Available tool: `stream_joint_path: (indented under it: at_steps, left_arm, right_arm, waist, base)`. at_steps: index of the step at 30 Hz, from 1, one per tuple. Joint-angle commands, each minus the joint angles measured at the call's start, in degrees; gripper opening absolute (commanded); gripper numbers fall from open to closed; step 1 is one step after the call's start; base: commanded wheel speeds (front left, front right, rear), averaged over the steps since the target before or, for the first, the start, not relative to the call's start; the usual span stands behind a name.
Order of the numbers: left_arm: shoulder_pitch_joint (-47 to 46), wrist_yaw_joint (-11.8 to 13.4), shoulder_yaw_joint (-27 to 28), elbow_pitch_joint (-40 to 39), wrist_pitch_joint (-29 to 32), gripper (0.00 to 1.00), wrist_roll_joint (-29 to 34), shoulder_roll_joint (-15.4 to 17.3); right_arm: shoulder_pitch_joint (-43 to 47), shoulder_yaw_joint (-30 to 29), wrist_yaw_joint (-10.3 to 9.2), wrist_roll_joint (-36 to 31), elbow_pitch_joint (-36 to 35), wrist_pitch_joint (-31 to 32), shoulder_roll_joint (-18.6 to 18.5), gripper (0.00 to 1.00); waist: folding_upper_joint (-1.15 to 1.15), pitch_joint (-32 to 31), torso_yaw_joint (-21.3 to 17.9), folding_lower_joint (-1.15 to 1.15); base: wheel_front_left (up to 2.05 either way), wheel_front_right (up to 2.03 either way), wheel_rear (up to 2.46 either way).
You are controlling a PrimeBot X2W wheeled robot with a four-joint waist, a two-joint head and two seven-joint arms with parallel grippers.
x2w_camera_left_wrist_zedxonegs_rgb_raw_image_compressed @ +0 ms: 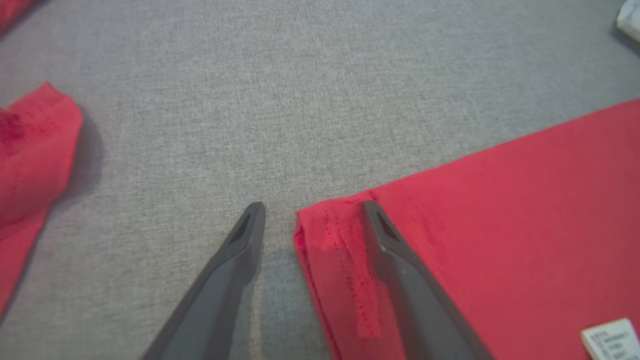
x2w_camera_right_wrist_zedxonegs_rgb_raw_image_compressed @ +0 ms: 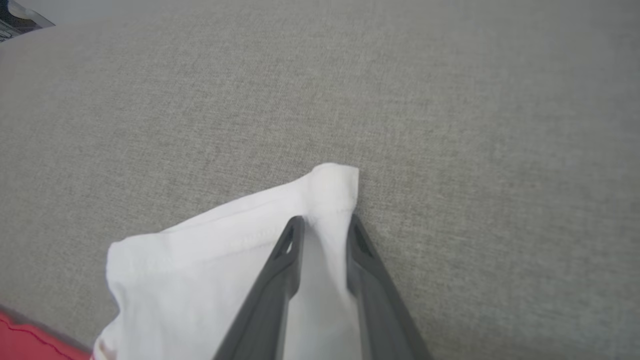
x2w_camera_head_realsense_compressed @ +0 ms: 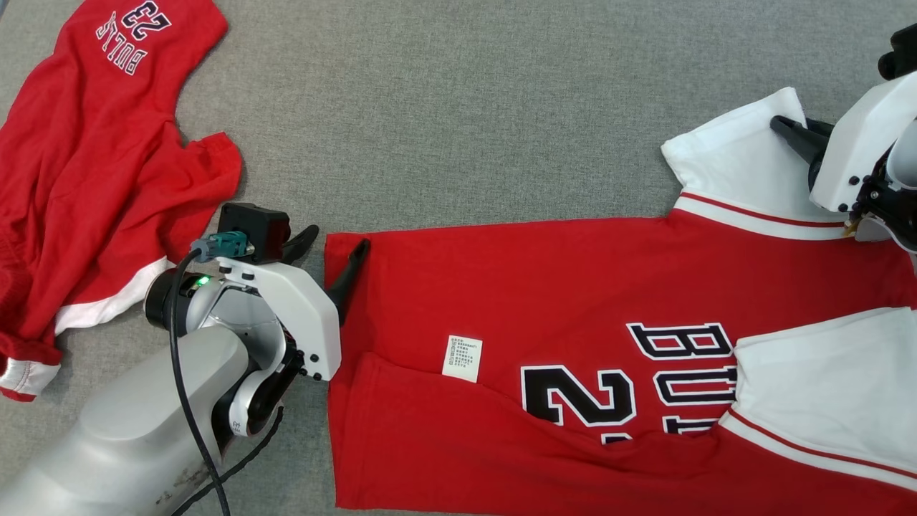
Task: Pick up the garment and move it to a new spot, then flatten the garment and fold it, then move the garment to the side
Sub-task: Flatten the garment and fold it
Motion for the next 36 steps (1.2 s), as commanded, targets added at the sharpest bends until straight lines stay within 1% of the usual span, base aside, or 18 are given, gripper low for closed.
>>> stream_joint_path:
  at_steps: [1, 2, 3, 4, 11, 16, 26, 30, 36]
  left_arm:
    - [-0.5, -0.5, -0.8, 0.3, 0.8, 0.72, -0.4, -0.4]
    - [-0.4, -0.7, -0.9, 0.5, 0.8, 0.44, -0.4, -0.4]
    - [-0.4, -0.7, -0.9, 0.6, 0.7, 0.18, -0.4, -0.4]
    - [-0.3, -0.7, -0.9, 0.7, 0.8, 0.00, -0.4, -0.4]
    - [0.0, -1.0, -0.5, 1.7, -0.2, 0.00, -0.2, 0.0]
    - [0.3, -0.8, -0.5, 1.6, -0.4, 0.00, -0.3, 0.4]
    - [2.0, -0.9, -1.3, 0.6, -1.0, 0.00, 0.1, 1.5]
    - [3.3, -1.1, -1.8, -0.1, -0.4, 0.00, -0.4, 2.8]
    - [5.3, -1.4, -2.3, -0.5, 0.6, 0.00, -1.5, 4.5]
  right_arm:
    - [-0.2, 1.1, 0.03, 0.8, 0.7, -0.3, -0.2, 0.00]
    - [-0.4, 1.6, 0.03, 1.2, 0.9, -0.5, -0.3, 0.00]
    - [-0.5, 2.0, 0.03, 1.5, 1.0, -0.8, -0.4, 0.00]
    - [-0.7, 2.3, 0.03, 1.7, 1.1, -1.3, -0.6, 0.00]
    - [-0.9, 4.9, 0.03, 3.9, 1.5, -4.5, -1.1, 0.00]
    - [-0.7, 6.7, 0.03, 5.6, 1.2, -7.1, -1.5, 0.00]
    - [1.9, 9.8, 0.03, 10.0, -0.3, -11.7, -2.5, 0.00]
    - [3.4, 11.2, 0.04, 12.2, -1.4, -13.3, -3.7, 0.00]
    - [6.3, 13.7, 0.03, 15.2, -3.3, -14.1, -5.8, 0.00]
  waist:
    - [0.00, -0.1, 0.0, 0.00]
    - [0.00, -0.1, 0.0, 0.00]
    - [0.00, -0.1, 0.0, 0.00]
    - [0.00, -0.2, 0.0, 0.00]
    - [0.00, -1.3, -0.3, 0.00]
    - [0.00, -2.6, -0.6, 0.00]
    - [0.00, -6.8, -1.8, 0.00]
    - [0.00, -8.8, -2.5, 0.00]
    - [0.00, -11.8, -3.4, 0.00]
  base:
    - [0.00, 0.00, 0.00]
    - [0.00, 0.00, 0.00]
    - [0.00, 0.00, 0.00]
    - [0.00, 0.00, 0.00]
    - [0.00, 0.00, 0.00]
    - [0.00, 0.00, 0.00]
    - [0.00, 0.00, 0.00]
    - [0.00, 0.00, 0.00]
    - [0.00, 0.00, 0.00]
